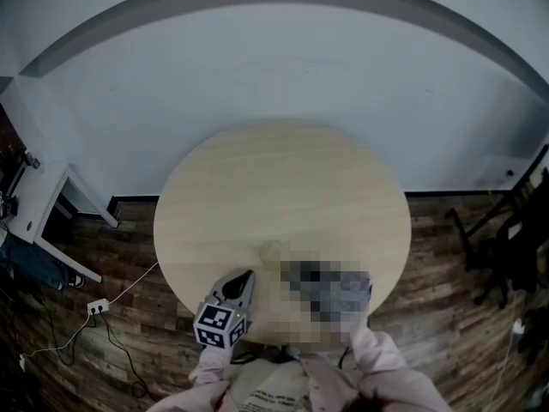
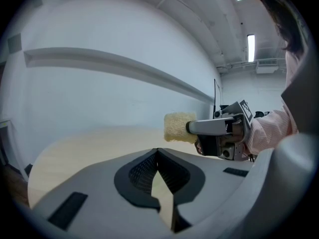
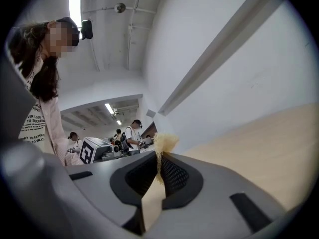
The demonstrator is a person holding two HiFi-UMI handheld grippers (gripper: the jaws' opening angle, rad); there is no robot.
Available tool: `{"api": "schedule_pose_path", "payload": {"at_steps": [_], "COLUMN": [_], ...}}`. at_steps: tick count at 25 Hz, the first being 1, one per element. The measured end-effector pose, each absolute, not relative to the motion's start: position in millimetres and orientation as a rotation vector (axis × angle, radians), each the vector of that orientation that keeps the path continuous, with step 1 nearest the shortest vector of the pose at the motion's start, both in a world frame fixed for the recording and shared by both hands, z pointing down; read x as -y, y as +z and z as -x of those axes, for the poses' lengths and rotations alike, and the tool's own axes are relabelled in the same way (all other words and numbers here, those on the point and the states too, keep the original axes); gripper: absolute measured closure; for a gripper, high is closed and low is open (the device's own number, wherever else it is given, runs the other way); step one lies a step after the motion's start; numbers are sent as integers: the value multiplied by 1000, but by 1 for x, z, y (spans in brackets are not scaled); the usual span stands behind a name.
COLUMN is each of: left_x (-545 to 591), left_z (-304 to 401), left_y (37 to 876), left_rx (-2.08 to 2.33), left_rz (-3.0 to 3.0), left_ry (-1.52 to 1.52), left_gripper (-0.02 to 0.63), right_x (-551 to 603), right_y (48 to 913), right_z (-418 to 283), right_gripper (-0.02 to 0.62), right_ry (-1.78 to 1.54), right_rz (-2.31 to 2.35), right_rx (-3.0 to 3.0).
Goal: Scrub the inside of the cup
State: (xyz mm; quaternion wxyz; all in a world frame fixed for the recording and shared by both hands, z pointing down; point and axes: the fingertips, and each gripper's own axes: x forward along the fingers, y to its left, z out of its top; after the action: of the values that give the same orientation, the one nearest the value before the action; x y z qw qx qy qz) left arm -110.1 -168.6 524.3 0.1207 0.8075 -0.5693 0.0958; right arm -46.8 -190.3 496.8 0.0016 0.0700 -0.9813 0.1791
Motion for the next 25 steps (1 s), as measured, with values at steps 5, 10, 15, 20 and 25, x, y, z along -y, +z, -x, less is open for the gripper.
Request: {"api": "schedule_pose_path", "payload": {"at_steps": [5, 10, 15, 20, 25], "left_x": [163, 159, 157, 158, 160], "left_z": [105, 97, 91, 93, 93], "left_y": [522, 519, 516, 514, 511], "left_rx": [1664, 1664, 1669, 1679, 1685], "left_rz": [-2372, -2396, -2409, -2403, -2405], "left_ry": [263, 247, 228, 212, 210], "left_gripper": [609, 610, 610, 609, 610], "right_x": [185, 182, 182, 180, 182], "right_y": [501, 505, 508, 506, 503], "right_z": [33, 22, 14, 14, 16], "right_gripper": [568, 569, 569, 569, 569], "right_ry": [516, 485, 475, 455, 439], "right_rz": [-295, -330, -344, -341, -334], "right_rx": [3093, 3092, 3092, 3101, 3097]}}
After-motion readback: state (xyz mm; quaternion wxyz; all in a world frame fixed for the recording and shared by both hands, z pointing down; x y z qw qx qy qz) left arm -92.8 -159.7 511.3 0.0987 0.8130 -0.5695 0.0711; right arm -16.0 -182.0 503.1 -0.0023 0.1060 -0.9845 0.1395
